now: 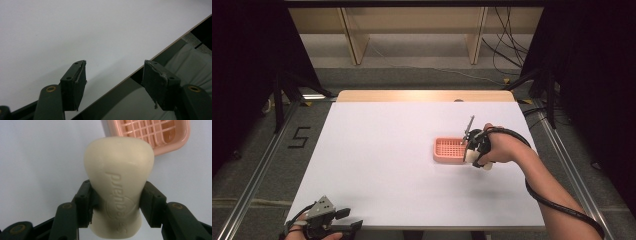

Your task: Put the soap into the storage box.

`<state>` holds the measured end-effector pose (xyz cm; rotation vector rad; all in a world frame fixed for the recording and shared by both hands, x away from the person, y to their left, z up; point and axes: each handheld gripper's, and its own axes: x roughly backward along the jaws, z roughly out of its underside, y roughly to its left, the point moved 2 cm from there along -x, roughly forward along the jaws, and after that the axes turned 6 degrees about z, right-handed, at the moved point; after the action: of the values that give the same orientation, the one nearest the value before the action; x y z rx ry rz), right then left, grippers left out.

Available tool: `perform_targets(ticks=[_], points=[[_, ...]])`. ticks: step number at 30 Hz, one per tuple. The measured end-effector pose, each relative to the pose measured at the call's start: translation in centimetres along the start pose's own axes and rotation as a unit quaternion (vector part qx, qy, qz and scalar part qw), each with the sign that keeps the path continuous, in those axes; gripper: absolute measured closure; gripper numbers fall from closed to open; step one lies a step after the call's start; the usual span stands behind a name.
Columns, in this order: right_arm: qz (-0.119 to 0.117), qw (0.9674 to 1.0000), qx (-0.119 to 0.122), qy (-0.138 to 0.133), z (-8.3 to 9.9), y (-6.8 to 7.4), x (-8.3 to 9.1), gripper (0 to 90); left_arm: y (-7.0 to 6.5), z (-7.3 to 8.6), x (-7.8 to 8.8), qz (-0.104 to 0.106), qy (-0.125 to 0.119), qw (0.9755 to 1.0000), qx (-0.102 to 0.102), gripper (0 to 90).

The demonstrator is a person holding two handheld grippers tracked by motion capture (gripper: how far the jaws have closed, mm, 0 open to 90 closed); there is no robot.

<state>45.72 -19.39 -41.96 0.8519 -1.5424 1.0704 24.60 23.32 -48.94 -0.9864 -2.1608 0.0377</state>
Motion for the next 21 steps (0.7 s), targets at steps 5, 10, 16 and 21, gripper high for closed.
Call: perform_targets(ticks=[5,10,16,21], points=[[0.001,1.0000,0.003,0.001,-0.3,-0.2,-0.1,50.7,0.1,0.0,0.2,0.002,0.012,0.9999,-0.003,35.1],[0.002,1.0000,0.004,0.003,-0.6,-0.4,0.1,50.7,0.1,0.0,0.2,0.002,0.012,0.9999,-0.003,35.1],[0.001,1.0000,0.004,0.006,-1.0,-0.7,0.5,50.7,0.1,0.0,0.3,0.002,0.017,0.9998,-0.007,35.1],[0.004,0.9999,0.011,0.001,-1.4,-0.9,0.5,50.6,0.1,0.0,0.2,0.002,0.013,0.9999,-0.004,35.1]])
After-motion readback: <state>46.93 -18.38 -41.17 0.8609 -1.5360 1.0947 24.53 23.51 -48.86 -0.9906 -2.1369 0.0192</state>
